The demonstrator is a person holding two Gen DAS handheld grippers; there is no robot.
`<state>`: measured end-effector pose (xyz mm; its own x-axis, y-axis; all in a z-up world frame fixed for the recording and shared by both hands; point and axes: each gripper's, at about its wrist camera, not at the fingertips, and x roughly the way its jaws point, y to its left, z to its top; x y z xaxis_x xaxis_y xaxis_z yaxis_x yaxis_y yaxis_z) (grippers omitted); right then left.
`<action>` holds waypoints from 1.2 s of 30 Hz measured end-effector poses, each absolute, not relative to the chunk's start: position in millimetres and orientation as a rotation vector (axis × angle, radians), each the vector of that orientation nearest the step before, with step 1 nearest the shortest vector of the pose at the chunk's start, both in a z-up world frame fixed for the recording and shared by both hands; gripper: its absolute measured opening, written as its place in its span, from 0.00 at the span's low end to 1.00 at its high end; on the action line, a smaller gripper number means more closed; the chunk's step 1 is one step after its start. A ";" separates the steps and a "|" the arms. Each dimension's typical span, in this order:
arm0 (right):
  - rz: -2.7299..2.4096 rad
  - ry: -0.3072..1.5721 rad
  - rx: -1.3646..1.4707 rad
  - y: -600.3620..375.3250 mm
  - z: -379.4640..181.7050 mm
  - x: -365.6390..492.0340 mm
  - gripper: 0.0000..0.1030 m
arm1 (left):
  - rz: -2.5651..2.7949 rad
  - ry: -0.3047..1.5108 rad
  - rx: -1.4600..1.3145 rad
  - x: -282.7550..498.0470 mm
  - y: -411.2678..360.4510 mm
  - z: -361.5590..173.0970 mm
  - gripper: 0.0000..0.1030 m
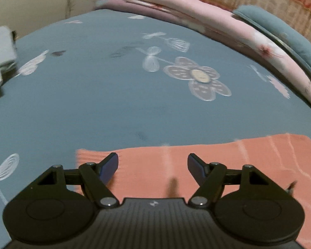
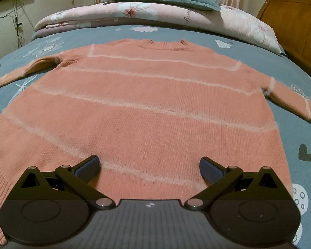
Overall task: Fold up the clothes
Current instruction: 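Move the left gripper toward the sleeve cuff beside the sweater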
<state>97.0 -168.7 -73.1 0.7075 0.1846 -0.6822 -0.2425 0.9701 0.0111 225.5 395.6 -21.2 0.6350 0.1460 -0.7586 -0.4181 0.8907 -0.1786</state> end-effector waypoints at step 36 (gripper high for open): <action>0.255 0.697 -0.069 -170.5 -77.3 102.1 1.00 | 0.243 0.793 -0.563 168.6 461.1 -33.0 0.50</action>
